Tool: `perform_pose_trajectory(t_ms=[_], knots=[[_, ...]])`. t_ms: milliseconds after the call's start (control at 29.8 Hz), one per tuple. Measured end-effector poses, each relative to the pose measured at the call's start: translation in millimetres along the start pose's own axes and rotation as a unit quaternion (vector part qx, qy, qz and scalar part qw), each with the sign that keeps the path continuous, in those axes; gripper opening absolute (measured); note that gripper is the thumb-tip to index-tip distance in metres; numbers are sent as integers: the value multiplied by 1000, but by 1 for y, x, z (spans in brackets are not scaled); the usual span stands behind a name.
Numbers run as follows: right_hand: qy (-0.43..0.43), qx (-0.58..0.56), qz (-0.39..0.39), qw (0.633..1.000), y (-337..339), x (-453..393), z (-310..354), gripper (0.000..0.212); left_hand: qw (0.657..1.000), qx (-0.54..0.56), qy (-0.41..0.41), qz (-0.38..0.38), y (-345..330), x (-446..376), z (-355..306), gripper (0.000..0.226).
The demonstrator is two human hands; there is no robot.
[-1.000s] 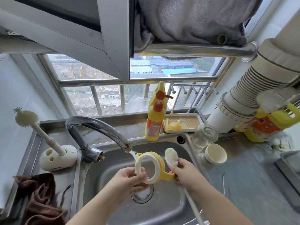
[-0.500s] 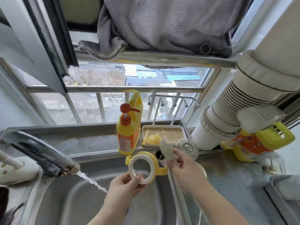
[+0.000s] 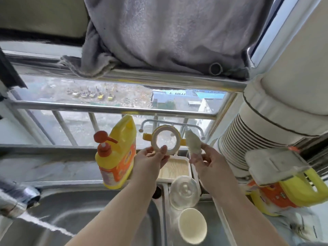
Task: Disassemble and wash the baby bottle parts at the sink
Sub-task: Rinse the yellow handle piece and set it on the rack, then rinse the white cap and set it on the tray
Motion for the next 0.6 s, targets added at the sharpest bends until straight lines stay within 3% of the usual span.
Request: perform_pose_trajectory(t_ms=[302, 604], knots=[[-11, -62, 24, 998, -7, -5, -20, 26, 999, -13, 17, -24, -10, -31, -7, 42], [-44, -145, 21, 988, -17, -1, -36, 21, 994, -104, 22, -23, -1, -48, -2, 43]])
Point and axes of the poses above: each hand's wrist, its own x-axis away from the middle knuckle, its own y-axis out of the back of the hand, z = x × y, the point moved 5 cm from there along -x, towards the middle knuckle, and after that the axes turned 12 degrees about y, right-handed, at the moved point
